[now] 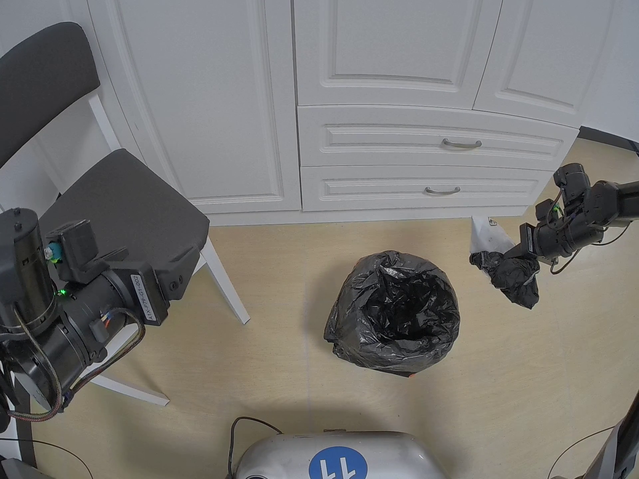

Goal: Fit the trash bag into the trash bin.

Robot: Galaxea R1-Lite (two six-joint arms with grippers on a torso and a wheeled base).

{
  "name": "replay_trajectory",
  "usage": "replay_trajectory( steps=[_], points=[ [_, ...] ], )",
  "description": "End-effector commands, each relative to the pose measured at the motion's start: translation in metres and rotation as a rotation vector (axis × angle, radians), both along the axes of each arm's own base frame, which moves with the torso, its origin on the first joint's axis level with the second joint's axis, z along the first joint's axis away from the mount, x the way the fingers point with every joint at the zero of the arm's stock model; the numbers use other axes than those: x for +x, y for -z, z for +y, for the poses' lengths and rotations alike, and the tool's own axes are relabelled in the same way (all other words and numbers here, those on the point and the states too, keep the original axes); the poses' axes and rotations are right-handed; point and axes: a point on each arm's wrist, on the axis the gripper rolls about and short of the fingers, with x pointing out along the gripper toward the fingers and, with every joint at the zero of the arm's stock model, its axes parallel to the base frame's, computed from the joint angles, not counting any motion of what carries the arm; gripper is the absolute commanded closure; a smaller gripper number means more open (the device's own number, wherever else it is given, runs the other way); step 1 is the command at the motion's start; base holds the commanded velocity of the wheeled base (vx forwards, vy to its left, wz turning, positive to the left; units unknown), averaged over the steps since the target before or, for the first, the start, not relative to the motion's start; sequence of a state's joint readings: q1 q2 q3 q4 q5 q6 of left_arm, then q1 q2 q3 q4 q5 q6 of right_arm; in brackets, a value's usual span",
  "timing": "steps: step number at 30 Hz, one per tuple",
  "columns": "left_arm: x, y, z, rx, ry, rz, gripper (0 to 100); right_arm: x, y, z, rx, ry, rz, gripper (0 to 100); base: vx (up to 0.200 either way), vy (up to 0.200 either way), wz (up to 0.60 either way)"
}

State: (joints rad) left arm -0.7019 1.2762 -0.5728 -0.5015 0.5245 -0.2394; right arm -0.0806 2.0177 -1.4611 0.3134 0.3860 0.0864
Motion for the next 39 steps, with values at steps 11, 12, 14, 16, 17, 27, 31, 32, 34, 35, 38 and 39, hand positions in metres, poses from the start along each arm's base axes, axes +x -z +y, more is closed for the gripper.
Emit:
replay_trajectory(
  steps=[11,12,14,16,17,27,31,32,34,35,38,39],
  points=[
    [-0.005,-0.003,0.002,-0.012,0.005,-0.015,0,-0.059,0.010,0.111,0.019,-0.357,0.000,100,0.000,0.000,0.00],
    [-0.005,-0.003,0.002,-0.012,0.005,-0.015,0,-0.055,0.020,0.119,0.008,-0.371,0.026,100,0.000,0.000,0.00],
    [-0.005,-0.004,0.002,-0.013,0.005,-0.016,0,-0.050,0.030,0.123,-0.011,-0.364,0.050,100,0.000,0.000,0.00],
    [-0.004,-0.003,0.002,-0.011,0.005,-0.014,0,-0.038,0.048,0.128,-0.057,-0.333,0.070,100,0.000,0.000,0.00],
    [-0.004,-0.003,0.002,-0.012,0.005,-0.015,0,-0.034,0.055,0.128,-0.071,-0.322,0.070,100,0.000,0.000,0.00],
    [-0.004,-0.002,0.002,-0.008,0.005,-0.010,0,0.001,0.097,0.137,-0.054,-0.219,0.136,100,0.000,0.000,0.00],
    [-0.004,-0.002,0.002,-0.008,0.007,-0.010,0,0.009,0.106,0.150,-0.026,-0.198,0.162,100,0.000,0.000,0.00],
    [-0.004,-0.002,0.002,-0.008,0.007,-0.010,0,0.012,0.108,0.156,-0.007,-0.178,0.174,100,0.000,0.000,0.00],
    [-0.004,-0.002,0.002,-0.009,0.007,-0.011,0,0.016,0.110,0.161,0.002,-0.162,0.186,100,0.000,0.000,0.00],
    [-0.004,-0.002,0.002,-0.009,0.007,-0.011,0,0.018,0.111,0.163,0.003,-0.152,0.191,100,0.000,0.000,0.00],
    [-0.004,-0.002,0.002,-0.008,0.007,-0.010,0,0.024,0.111,0.165,-0.003,-0.116,0.210,100,0.000,0.000,0.00],
    [-0.004,-0.002,0.001,-0.007,0.007,-0.009,0,0.026,0.112,0.165,-0.004,-0.103,0.218,100,0.000,0.000,0.00]
  ],
)
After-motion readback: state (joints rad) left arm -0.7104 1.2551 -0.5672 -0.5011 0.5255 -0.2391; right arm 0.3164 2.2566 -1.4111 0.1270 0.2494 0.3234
